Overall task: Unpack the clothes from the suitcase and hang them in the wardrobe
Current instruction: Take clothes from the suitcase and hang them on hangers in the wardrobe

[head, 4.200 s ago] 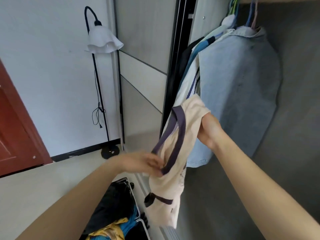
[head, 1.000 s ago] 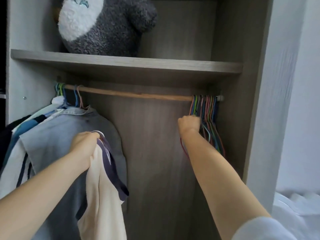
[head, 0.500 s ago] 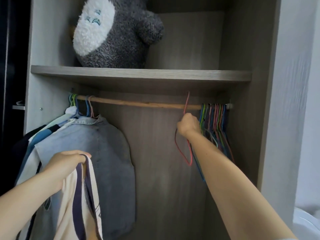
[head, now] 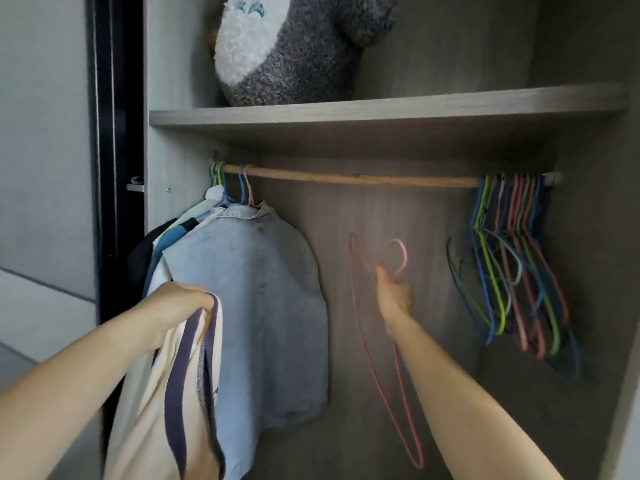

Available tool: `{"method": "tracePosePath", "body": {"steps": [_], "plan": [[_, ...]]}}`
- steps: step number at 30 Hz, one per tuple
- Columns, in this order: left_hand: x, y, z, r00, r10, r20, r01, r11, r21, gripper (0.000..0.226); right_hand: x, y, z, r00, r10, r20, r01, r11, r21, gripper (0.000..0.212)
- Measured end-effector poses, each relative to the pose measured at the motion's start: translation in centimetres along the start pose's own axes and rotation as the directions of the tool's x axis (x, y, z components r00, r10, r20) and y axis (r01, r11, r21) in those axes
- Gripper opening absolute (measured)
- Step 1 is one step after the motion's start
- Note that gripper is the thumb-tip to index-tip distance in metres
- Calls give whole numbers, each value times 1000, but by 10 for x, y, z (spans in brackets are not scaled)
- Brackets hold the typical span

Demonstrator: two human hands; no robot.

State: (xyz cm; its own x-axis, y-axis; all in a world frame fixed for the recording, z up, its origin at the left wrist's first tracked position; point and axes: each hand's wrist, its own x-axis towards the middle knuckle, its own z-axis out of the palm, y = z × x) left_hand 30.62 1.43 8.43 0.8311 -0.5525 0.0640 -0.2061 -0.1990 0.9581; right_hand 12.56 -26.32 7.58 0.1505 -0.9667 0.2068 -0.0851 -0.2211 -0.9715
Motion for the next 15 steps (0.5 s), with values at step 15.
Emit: {"method": "tracePosePath", "body": {"steps": [15], "plan": [[-16,-6,-13,988,-93,-125,105,990,91,18,-116,-74,39,750,-290,595,-437,458,774,46]]}}
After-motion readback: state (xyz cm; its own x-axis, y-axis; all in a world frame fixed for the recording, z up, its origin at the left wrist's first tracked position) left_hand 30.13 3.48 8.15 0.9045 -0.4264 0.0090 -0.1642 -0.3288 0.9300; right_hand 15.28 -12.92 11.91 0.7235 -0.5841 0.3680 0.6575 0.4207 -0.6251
